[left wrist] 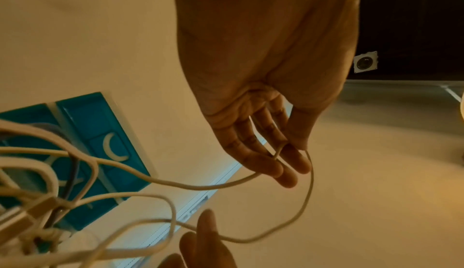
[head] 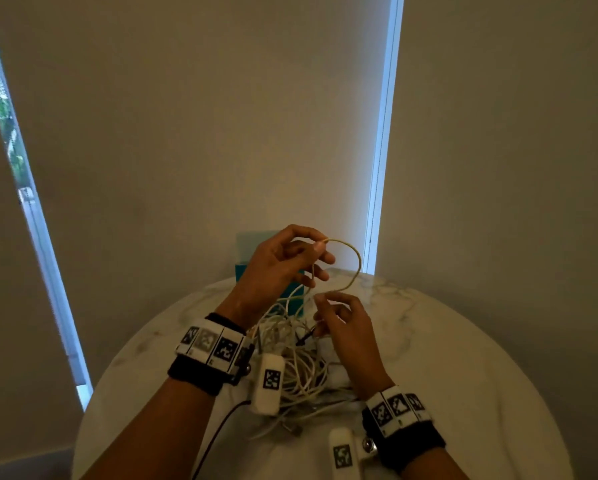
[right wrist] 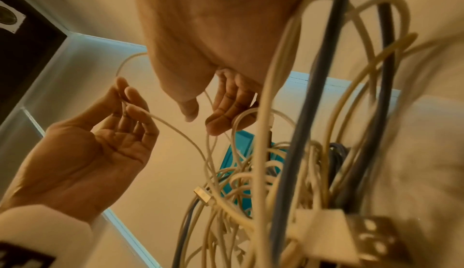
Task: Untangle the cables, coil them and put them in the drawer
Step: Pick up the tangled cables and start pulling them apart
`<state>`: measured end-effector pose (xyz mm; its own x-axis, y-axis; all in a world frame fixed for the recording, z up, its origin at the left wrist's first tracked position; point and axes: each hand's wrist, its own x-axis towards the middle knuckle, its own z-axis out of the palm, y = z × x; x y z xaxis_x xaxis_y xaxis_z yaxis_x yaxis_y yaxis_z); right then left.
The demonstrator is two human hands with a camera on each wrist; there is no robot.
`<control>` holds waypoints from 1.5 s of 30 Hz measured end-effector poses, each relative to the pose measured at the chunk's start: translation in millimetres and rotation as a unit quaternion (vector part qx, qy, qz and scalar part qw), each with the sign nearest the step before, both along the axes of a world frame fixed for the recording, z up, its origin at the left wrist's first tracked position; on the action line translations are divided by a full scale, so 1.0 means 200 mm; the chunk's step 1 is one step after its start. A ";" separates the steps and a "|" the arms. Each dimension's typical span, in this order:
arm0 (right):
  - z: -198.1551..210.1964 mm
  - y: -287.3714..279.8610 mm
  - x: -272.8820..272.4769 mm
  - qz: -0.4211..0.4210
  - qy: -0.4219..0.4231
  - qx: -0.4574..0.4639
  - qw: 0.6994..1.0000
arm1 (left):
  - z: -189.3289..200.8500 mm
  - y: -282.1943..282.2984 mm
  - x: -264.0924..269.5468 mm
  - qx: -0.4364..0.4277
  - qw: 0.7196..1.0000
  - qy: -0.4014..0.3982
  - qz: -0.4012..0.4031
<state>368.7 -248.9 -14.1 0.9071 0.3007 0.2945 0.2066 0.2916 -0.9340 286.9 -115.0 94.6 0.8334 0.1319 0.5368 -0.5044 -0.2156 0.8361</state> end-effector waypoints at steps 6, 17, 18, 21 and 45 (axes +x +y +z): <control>0.02 -0.03 0.02 -0.021 -0.008 0.024 0.999 | -0.07 0.05 0.05 0.054 0.997 0.014 0.054; 0.09 -0.15 0.06 -0.108 -0.007 0.086 0.990 | -0.26 0.20 0.20 0.357 0.911 0.145 0.147; 0.10 -0.17 0.07 -0.122 -0.005 0.099 0.987 | -0.25 0.22 0.20 0.340 0.914 0.147 0.168; 0.12 -0.20 0.07 -0.142 -0.017 0.122 0.982 | -0.22 0.27 0.18 0.384 0.875 0.152 0.252; -0.02 -0.02 -0.03 0.033 -0.187 -0.103 0.976 | -0.10 0.27 0.21 0.138 0.959 0.036 0.245</control>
<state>362.6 -252.0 -17.3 0.7240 0.4427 0.5290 0.5323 0.1292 -0.8366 329.0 -61.1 75.0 0.7438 0.3790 0.5506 -0.2288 -0.6297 0.7424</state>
